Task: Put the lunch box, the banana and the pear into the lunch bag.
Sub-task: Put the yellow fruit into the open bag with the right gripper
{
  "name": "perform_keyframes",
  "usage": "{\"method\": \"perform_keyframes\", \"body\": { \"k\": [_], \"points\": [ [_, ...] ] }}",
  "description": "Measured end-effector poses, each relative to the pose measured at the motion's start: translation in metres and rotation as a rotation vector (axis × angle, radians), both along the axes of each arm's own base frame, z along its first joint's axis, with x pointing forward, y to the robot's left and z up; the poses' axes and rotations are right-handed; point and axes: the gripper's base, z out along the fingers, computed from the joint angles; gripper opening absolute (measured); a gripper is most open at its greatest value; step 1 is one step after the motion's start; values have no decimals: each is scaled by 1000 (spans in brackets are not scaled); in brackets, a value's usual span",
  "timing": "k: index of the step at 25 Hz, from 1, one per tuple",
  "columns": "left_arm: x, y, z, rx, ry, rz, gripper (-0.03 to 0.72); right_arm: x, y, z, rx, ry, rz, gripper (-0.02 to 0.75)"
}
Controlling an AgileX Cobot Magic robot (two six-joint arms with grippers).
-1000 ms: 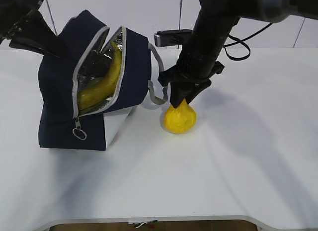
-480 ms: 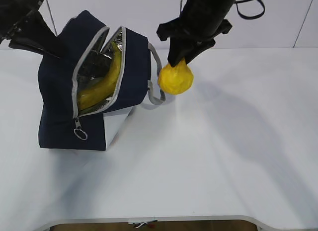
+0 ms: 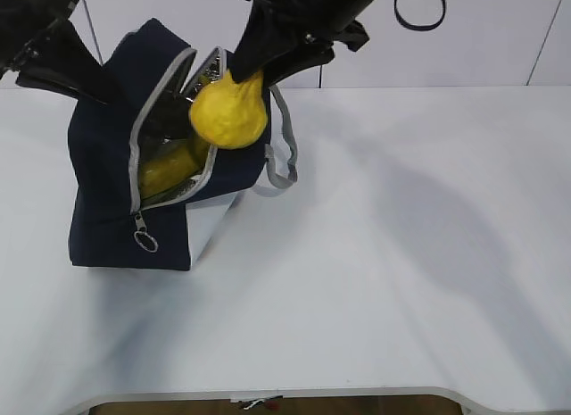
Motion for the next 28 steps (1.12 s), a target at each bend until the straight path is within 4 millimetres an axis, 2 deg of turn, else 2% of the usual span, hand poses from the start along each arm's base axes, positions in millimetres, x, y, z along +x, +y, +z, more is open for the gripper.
{"method": "perform_keyframes", "body": {
  "k": [6, 12, 14, 17, 21, 25, 28],
  "points": [
    [0, 0, 0, 0, 0, 0, 14, 21, 20, -22, 184, 6, -15, 269],
    [0, 0, 0, 0, 0, 0, 14, 40, 28, -51, 224, 6, -66, 270],
    [0, 0, 0, 0, 0, 0, 14, 44, 29, -62, 221, 24, -72, 286],
    [0, 0, 0, 0, 0, 0, 14, 46, 31, -70, 222, 42, -75, 363],
    [0, 0, 0, 0, 0, 0, 14, 46, 32, -69, 246, 47, -79, 494],
    [0, 0, 0, 0, 0, 0, 14, 45, 31, -62, 279, 65, -61, 531],
    [0, 0, 0, 0, 0, 0, 13, 44, 25, -44, 282, 53, -5, 533]
  ]
}}
